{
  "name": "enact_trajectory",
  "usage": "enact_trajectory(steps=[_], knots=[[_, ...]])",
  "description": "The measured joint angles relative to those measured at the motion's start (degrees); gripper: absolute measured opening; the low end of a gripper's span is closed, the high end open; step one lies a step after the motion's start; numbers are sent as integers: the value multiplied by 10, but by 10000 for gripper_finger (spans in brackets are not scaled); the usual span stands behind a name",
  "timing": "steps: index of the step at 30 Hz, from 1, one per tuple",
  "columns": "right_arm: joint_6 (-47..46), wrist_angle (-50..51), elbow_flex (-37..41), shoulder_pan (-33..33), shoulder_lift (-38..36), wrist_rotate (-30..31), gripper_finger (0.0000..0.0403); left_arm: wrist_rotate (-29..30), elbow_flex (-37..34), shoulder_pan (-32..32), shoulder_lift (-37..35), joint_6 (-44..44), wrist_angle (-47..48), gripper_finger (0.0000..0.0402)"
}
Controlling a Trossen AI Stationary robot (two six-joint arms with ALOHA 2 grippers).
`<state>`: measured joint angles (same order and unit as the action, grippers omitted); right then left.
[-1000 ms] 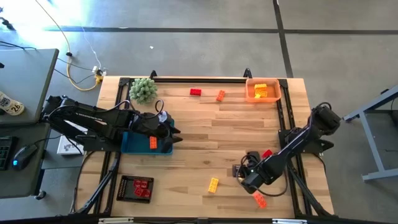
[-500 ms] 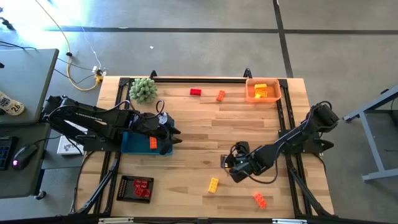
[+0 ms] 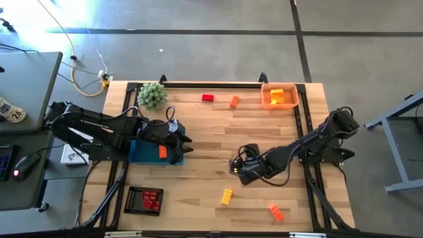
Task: Sort & place blocks by color
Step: Put the yellow game piece into the orange bin
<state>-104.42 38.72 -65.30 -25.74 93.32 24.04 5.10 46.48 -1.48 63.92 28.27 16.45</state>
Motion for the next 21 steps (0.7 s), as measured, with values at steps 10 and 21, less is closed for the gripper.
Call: enact_trajectory(steps=[10, 21], knots=[[60, -1, 0, 36, 0, -6, 114, 1, 0, 0, 0, 0, -8, 206], [196, -29, 0, 122, 0, -46, 114, 13, 0, 34, 0, -24, -30, 206]])
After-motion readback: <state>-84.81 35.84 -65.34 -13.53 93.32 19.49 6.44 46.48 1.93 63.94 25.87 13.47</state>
